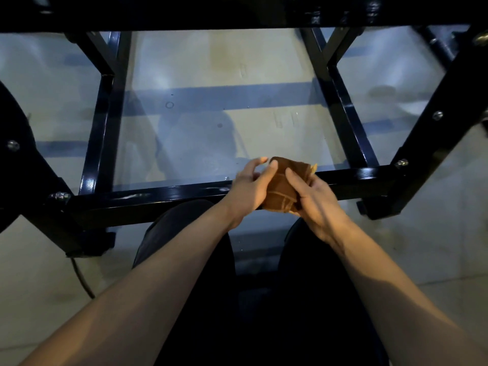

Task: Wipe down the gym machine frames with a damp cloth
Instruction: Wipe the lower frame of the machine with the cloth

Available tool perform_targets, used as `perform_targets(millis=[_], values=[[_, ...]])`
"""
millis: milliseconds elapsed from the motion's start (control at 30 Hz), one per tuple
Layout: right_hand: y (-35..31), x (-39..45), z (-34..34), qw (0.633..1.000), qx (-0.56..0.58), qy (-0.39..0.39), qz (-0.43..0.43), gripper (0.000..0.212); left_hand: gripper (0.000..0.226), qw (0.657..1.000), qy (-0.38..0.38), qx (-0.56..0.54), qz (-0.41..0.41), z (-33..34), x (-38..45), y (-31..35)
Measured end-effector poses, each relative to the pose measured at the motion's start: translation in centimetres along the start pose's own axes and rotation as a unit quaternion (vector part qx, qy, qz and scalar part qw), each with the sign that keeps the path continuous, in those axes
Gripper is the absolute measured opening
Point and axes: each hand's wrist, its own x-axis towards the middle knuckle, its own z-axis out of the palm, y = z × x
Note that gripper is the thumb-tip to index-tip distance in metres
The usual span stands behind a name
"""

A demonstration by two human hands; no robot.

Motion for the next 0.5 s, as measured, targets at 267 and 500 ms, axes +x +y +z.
perform_targets(millis=[267, 500], values=[[-0.7, 4.4, -4.0, 0.886, -0.389, 0.209, -0.145, 0.038, 0.095, 0.76, 0.071, 0.632, 0.131, -3.2, 3.6, -4.2], [1.2, 6.5, -3.3, 0.685, -0.696, 0.189, -0.106, 0.044, 0.089, 0.746, -0.026, 0.665, 0.03, -4.4, 6.3, -6.0]])
